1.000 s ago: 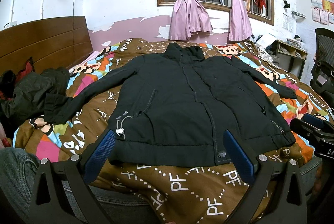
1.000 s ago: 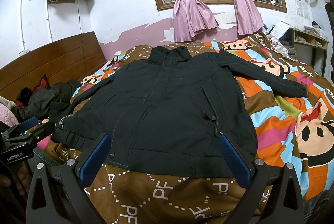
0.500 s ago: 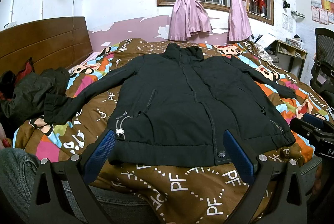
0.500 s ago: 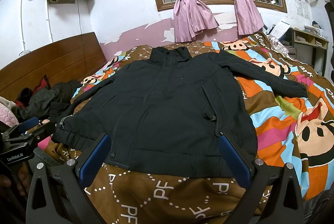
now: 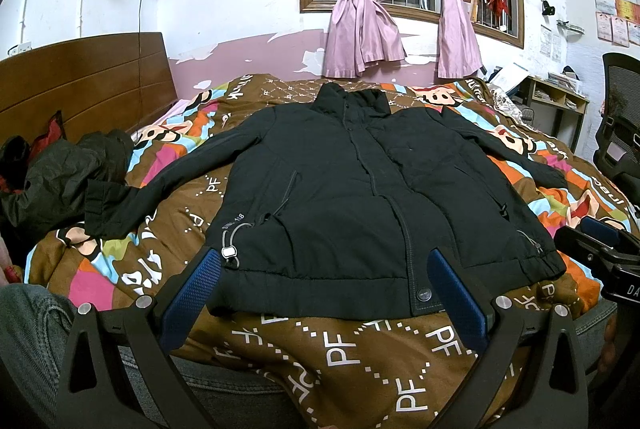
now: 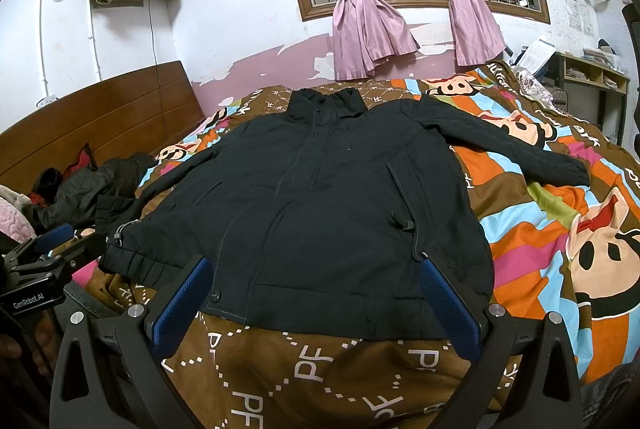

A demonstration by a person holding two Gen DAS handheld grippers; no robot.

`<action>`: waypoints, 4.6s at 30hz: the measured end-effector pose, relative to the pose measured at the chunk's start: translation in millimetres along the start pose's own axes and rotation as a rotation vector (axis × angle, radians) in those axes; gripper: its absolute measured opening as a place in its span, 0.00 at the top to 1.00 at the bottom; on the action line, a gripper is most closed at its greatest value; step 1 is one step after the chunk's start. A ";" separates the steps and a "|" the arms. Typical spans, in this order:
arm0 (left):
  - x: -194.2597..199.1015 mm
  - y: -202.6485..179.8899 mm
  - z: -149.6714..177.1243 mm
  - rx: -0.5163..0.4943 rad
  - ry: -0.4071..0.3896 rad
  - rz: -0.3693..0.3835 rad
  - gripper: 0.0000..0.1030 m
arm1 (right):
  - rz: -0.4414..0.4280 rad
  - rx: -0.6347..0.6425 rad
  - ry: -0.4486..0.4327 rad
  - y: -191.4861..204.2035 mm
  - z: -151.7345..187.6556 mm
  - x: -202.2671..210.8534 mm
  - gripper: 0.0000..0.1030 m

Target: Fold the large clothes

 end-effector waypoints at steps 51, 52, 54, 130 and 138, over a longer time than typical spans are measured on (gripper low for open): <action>-207.5 -118.7 -160.0 -0.007 0.236 0.283 0.02 | 0.301 -0.376 0.095 -260.6 -79.5 -77.0 0.00; -217.4 -124.3 -163.5 -0.010 0.241 0.287 0.02 | 0.307 -0.389 0.107 -275.0 -80.1 -84.1 0.00; -242.4 -134.4 -169.8 -0.015 0.250 0.300 0.02 | 0.293 -0.424 0.136 -301.3 -80.2 -101.5 0.00; -288.8 -5.1 -177.5 0.334 0.359 0.761 0.03 | 0.143 0.486 0.259 -51.4 -112.8 -279.8 0.23; -330.3 -28.8 -191.7 0.222 0.371 0.545 0.03 | 0.120 0.280 0.170 -67.4 -116.2 -244.7 0.20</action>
Point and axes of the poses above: each gripper's, at about its wrist camera, not at the fingertips, and x roughly against the way its jaws point, y to its left, z to its underside, the point moved 5 cm from there along -x, roughly the way its jaws point, and after that the axes turned 6 degrees about y, right-handed, at the moved point
